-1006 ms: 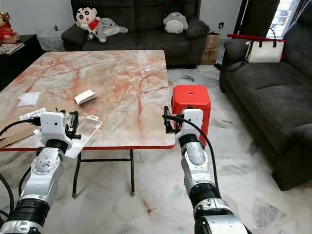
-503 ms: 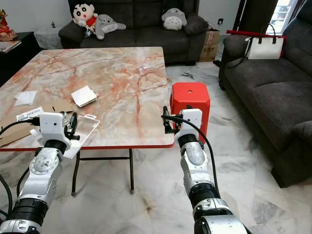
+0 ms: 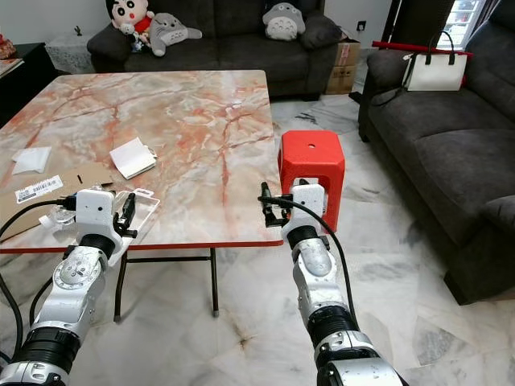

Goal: Picking trash to rubbish bin

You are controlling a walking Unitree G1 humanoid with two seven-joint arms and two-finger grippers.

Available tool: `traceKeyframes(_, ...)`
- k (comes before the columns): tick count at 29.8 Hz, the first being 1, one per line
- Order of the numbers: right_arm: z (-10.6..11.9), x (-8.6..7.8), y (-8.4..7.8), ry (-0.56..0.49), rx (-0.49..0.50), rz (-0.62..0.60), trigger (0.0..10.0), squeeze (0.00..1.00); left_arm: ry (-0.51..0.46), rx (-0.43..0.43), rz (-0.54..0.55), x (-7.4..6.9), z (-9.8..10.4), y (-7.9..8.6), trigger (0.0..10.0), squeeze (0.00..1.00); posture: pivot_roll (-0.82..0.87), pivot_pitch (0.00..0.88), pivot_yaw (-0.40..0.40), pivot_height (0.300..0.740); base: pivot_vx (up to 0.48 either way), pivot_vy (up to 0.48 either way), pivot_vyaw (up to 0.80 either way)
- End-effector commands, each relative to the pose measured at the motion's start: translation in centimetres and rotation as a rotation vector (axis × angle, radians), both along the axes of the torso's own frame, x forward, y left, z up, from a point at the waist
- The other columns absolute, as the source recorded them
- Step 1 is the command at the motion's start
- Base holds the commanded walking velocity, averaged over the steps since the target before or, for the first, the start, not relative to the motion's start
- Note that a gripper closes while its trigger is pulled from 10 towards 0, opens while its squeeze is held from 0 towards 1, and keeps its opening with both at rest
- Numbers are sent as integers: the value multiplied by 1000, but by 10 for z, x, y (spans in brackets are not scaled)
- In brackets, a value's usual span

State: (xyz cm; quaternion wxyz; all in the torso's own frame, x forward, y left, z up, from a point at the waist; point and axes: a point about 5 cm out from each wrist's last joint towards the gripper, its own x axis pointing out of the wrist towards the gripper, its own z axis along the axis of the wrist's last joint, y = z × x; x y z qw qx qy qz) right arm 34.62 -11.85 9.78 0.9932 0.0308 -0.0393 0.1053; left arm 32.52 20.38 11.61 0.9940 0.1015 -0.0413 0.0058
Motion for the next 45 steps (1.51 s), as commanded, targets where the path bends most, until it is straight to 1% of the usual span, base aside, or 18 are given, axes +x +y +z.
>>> traceKeyframes(1, 3, 0, 3, -10, -3, 16, 10000, 0, -16, 18, 6, 1, 7, 2, 10000, 0, -12, 16, 18, 740, 0, 0, 0)
traceKeyframes(6, 3, -3, 8, -15, 2, 47, 10000, 0, 12, 31, -19, -3, 4, -1, 10000, 0, -13, 47, 14, 740, 0, 0, 0)
traceKeyframes(11, 3, -5, 11, -12, -4, 61, 10000, 0, 33, 25, -23, -4, 0, -2, 10000, 0, -12, 52, 14, 740, 0, 0, 0)
traceKeyframes(14, 4, -8, 18, -23, 10, 88, 10000, 0, 123, 65, -27, 1, -9, -3, 10000, 0, -18, 59, 18, 740, 0, 0, 0)
traceKeyframes(16, 7, -9, 23, -32, 11, 125, 10000, 0, 147, 66, -39, 4, -11, -6, 10000, 0, -22, 62, 17, 740, 0, 0, 0)
traceKeyframes(19, 7, -11, 27, -36, 5, 153, 10000, 0, 144, 61, -47, 10, -7, -9, 10000, 0, -27, 74, 16, 740, 0, 0, 0)
traceKeyframes(24, 8, -14, 30, -31, 13, 163, 10000, 0, 158, 65, -48, 17, -5, -12, 10000, 0, -32, 80, 17, 740, 0, 0, 0)
traceKeyframes(29, 9, -14, 31, -29, 18, 167, 10000, 0, 146, 69, -34, 21, 0, -12, 10000, 0, -33, 85, 17, 740, 0, 0, 0)
traceKeyframes(32, 8, -15, 31, -25, 19, 171, 10000, 0, 162, 75, -21, 23, -2, -11, 10000, 0, -32, 86, 15, 740, 0, 0, 0)
traceKeyframes(33, 8, -15, 32, -24, 19, 172, 10000, 0, 176, 54, -16, 24, -4, -11, 10000, 110, -34, 86, 14, 740, 0, 0, 0)
traceKeyframes(34, 9, -15, 32, -23, 19, 172, 10000, 0, 182, 42, -13, 24, -5, -11, 10000, 294, -35, 85, 13, 740, 0, 0, 0)
traceKeyframes(35, 9, -15, 32, -22, 19, 172, 10000, 0, 191, 25, -4, 24, -6, -10, 10000, 788, -35, 85, 13, 740, 0, 0, 0)
traceKeyframes(36, 9, -15, 31, -22, 19, 172, 10000, 0, 202, -2, 8, 25, -7, -9, 10000, 969, -38, 88, 12, 740, 0, 0, 0)
traceKeyframes(37, 9, -15, 31, -22, 20, 172, 10000, 0, 212, -28, 19, 25, -8, -8, 10000, 1000, -38, 88, 12, 740, 0, 0, 0)
traceKeyframes(38, 10, -15, 31, -22, 20, 171, 10000, 0, 219, -41, 25, 25, -8, -7, 10000, 1000, -38, 88, 12, 740, 0, 0, 0)
traceKeyframes(39, 10, -15, 30, -22, 19, 170, 10000, 0, 221, -47, 26, 26, -8, -7, 10000, 0, -36, 88, 9, 740, 0, 0, 0)
traceKeyframes(45, 10, -14, 29, -20, 16, 171, 10000, 0, 243, -75, 22, 27, -10, -7, 10000, 0, -37, 87, 7, 740, 0, 0, 0)
